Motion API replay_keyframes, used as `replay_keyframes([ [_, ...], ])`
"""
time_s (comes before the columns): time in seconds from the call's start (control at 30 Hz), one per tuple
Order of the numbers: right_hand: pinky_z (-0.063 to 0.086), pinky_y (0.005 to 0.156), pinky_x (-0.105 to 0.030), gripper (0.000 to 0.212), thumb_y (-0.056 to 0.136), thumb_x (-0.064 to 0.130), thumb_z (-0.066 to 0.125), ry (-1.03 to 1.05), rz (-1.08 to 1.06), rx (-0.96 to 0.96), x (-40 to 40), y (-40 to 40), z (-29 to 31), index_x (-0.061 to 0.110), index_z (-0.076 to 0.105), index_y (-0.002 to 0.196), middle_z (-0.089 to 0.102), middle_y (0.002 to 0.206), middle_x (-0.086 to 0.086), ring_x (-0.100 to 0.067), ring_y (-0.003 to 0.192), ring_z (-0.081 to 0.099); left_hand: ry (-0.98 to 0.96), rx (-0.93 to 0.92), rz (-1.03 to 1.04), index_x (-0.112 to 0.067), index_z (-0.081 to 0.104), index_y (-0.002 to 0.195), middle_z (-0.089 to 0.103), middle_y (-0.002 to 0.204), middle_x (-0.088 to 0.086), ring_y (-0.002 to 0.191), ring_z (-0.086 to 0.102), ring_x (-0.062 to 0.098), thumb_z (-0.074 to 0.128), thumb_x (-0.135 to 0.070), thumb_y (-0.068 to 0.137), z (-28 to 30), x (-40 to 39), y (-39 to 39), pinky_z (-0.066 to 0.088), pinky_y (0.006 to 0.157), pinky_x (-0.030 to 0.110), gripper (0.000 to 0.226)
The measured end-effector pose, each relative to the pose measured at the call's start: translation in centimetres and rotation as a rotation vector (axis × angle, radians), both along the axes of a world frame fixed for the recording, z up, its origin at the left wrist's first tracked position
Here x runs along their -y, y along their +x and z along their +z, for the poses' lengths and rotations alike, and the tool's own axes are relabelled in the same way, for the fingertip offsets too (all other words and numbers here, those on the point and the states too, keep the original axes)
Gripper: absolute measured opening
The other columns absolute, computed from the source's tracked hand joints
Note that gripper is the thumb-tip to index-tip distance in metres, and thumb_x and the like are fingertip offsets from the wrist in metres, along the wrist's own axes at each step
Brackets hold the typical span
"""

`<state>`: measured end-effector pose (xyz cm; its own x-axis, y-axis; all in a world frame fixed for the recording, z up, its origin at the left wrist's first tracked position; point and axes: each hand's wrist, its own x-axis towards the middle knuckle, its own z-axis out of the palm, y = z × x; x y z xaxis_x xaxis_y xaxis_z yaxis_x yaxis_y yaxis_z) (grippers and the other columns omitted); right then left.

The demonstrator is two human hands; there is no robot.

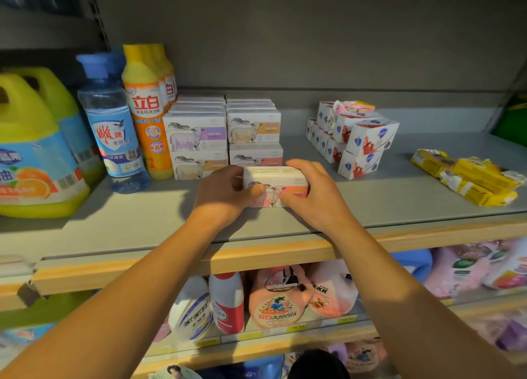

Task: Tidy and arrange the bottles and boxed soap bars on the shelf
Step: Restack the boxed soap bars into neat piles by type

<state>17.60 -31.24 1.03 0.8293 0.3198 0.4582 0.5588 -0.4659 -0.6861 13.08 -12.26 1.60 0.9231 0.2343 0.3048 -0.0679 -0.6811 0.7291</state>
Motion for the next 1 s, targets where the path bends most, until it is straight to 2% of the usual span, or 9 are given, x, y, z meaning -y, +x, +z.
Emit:
replay_keyframes([
  [0.1, 0.043, 0.090, -0.017, 0.054, 0.078, 0.014, 0.074, -0.012, -0.003, 0.063, -0.3, -0.2, 0.1, 0.028, 0.058, 0.128, 0.046, 0.121, 0.008, -0.003, 0.106, 0.049, 0.107, -0.069, -0.046, -0.037, 0.065, 0.090, 0.068, 0.093, -0.018, 0.096, 0.065, 0.008, 0.069, -0.049, 0.083, 0.8, -1.8, -0.3, 0.047, 0.080, 0.022, 0.015],
  [0.17, 0.041, 0.091, -0.017, 0.053, 0.080, 0.015, 0.074, -0.038, 0.004, 0.079, -0.3, -0.1, 0.2, 0.028, 0.059, 0.128, 0.046, 0.119, 0.010, 0.000, 0.105, 0.047, 0.162, -0.120, -0.043, -0.043, 0.063, 0.089, 0.063, 0.095, -0.024, 0.099, 0.061, 0.008, 0.063, -0.060, 0.078, 1.3, -3.6, -0.5, 0.041, 0.078, 0.020, 0.020],
  [0.27, 0.041, 0.091, -0.019, 0.051, 0.081, 0.015, 0.076, -0.105, 0.000, 0.080, -0.1, 0.3, 0.5, 0.027, 0.060, 0.128, 0.049, 0.115, 0.010, -0.007, 0.106, 0.051, 0.393, -0.141, 0.011, -0.028, 0.067, 0.114, 0.068, 0.118, -0.005, 0.110, 0.061, 0.022, 0.063, -0.053, 0.086, 0.4, -6.1, -0.3, 0.043, 0.085, 0.027, 0.038],
  [0.33, 0.042, 0.091, -0.022, 0.049, 0.080, 0.014, 0.077, -0.128, -0.023, 0.116, -0.2, 0.8, 0.9, 0.027, 0.062, 0.125, 0.050, 0.111, 0.009, -0.008, 0.105, 0.051, 0.528, -0.175, 0.020, -0.021, 0.065, 0.119, 0.068, 0.119, 0.004, 0.110, 0.061, 0.027, 0.056, -0.054, 0.089, -0.5, -7.0, -0.3, 0.049, 0.092, 0.035, 0.045],
  [0.47, 0.045, 0.092, -0.024, 0.049, 0.081, 0.016, 0.076, -0.097, -0.097, 0.216, -1.3, 2.2, 2.6, 0.025, 0.062, 0.127, 0.053, 0.117, 0.001, -0.010, 0.105, 0.050, 0.553, -0.189, 0.038, -0.029, 0.062, 0.124, 0.065, 0.125, 0.000, 0.116, 0.057, 0.029, 0.040, -0.066, 0.080, -1.0, -6.9, -0.4, 0.049, 0.095, 0.043, 0.061],
  [0.6, 0.031, 0.088, -0.003, 0.048, 0.081, 0.014, 0.077, -0.029, -0.102, 0.294, -3.7, 5.2, 5.1, 0.022, 0.062, 0.126, 0.049, 0.120, 0.003, -0.008, 0.107, 0.045, 0.578, -0.196, 0.057, -0.034, 0.059, 0.126, 0.063, 0.126, -0.004, 0.116, 0.054, 0.027, 0.040, -0.069, 0.081, -1.1, -6.9, -0.4, 0.049, 0.095, 0.041, 0.060],
  [0.73, 0.033, 0.095, -0.020, 0.041, 0.082, 0.019, 0.075, -0.106, -0.113, 0.302, -6.3, 8.1, 6.3, 0.024, 0.065, 0.121, 0.052, 0.122, 0.001, -0.024, 0.117, 0.048, 0.592, -0.192, 0.063, -0.034, 0.058, 0.127, 0.062, 0.128, -0.004, 0.118, 0.052, 0.026, 0.050, -0.062, 0.088, -1.3, -7.2, -0.1, 0.047, 0.097, 0.042, 0.049],
  [0.87, 0.023, 0.098, -0.014, 0.041, 0.086, 0.025, 0.072, -0.192, -0.126, 0.308, -6.7, 9.7, 5.6, 0.024, 0.063, 0.126, 0.044, 0.136, -0.006, -0.030, 0.128, 0.037, 0.591, -0.187, 0.061, -0.035, 0.057, 0.127, 0.060, 0.128, -0.005, 0.118, 0.051, 0.025, 0.050, -0.061, 0.087, -1.4, -7.3, 0.1, 0.046, 0.097, 0.041, 0.048],
  [1.0, 0.032, 0.107, -0.025, 0.069, 0.079, 0.027, 0.079, -0.117, -0.127, 0.247, -6.5, 9.4, 4.8, 0.021, 0.047, 0.140, 0.037, 0.142, -0.006, -0.023, 0.129, 0.042, 0.595, -0.183, 0.065, -0.035, 0.056, 0.128, 0.060, 0.129, -0.006, 0.119, 0.051, 0.025, 0.050, -0.061, 0.087, -1.4, -7.4, 0.3, 0.046, 0.097, 0.042, 0.048],
])
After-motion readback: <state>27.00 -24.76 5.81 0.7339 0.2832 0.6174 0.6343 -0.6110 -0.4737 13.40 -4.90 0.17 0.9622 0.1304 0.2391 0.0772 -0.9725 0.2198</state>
